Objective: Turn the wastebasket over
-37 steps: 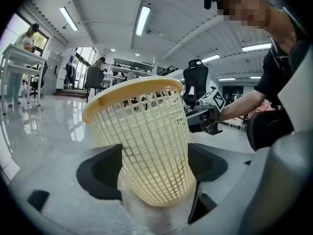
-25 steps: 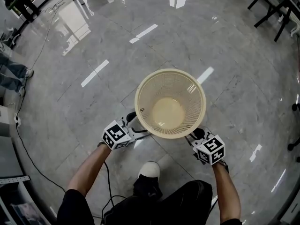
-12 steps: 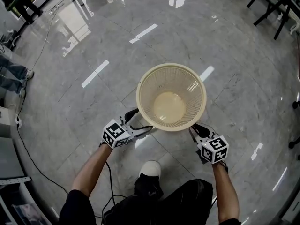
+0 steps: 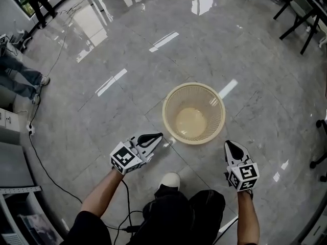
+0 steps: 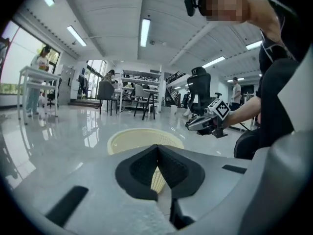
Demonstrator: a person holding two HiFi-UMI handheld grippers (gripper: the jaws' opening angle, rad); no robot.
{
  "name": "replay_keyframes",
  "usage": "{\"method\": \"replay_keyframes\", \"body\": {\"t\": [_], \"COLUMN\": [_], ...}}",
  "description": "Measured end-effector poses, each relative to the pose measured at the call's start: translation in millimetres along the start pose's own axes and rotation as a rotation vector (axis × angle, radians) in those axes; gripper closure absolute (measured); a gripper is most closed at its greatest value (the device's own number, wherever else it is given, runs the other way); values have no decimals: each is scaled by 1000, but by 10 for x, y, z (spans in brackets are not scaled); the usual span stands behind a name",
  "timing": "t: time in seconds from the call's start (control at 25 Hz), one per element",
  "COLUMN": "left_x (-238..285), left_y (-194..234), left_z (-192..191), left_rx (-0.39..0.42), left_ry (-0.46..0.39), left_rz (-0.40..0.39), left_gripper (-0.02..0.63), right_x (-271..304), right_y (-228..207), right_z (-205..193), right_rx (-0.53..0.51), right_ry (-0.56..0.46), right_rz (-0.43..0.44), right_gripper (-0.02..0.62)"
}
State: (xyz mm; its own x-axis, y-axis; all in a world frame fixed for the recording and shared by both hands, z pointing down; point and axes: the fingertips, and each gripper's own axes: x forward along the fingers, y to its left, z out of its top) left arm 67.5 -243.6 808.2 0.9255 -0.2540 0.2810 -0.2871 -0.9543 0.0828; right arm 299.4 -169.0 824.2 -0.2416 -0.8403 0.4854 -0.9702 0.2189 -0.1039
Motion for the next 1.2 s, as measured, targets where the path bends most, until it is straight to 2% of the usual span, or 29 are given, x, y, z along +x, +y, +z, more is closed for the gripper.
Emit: {"method": "replay_keyframes", "body": {"t": [0.08, 0.16, 0.36, 0.52, 0.64, 0.76, 0.92, 1.04, 1.2], "left_x": [-75, -180, -608, -1002, -1386, -1850, -2353, -2556, -2846], "left_y": [-65, -128, -511, -925, -1394, -1747, -2256, -2548, -2782], "left_z": [479, 1020, 2631, 3906, 4671, 5392, 5937, 6026, 5954], "left_rx": [55, 64, -6, -33, -36, -63, -99, -83, -142], "left_ry": [5, 5, -6, -13, 23, 20, -7, -3, -15], "left_rz": [28, 59, 76, 70, 44, 74, 70, 70, 93], "left_gripper": [600, 600, 600, 600, 600, 600, 600, 600, 600], "right_x": [-212, -481, -1536, -2425, -3153, -3761, -4320, -4539, -4752], "right_y": [123, 331, 948, 1333, 1669, 2070, 2598, 2845, 3204], "right_z": [391, 894, 2404, 3629, 4285, 4845, 5228, 5272, 5153], "right_rx": [27, 44, 81, 95, 125, 119, 108, 134, 125], "right_ry": [6, -7, -40, -76, -77, -90, -133, -161, -150], "right_rz": [-34, -40, -38, -49, -88, -100, -83, -80, -91], "right_gripper": [578, 578, 578, 578, 578, 578, 578, 578, 578]}}
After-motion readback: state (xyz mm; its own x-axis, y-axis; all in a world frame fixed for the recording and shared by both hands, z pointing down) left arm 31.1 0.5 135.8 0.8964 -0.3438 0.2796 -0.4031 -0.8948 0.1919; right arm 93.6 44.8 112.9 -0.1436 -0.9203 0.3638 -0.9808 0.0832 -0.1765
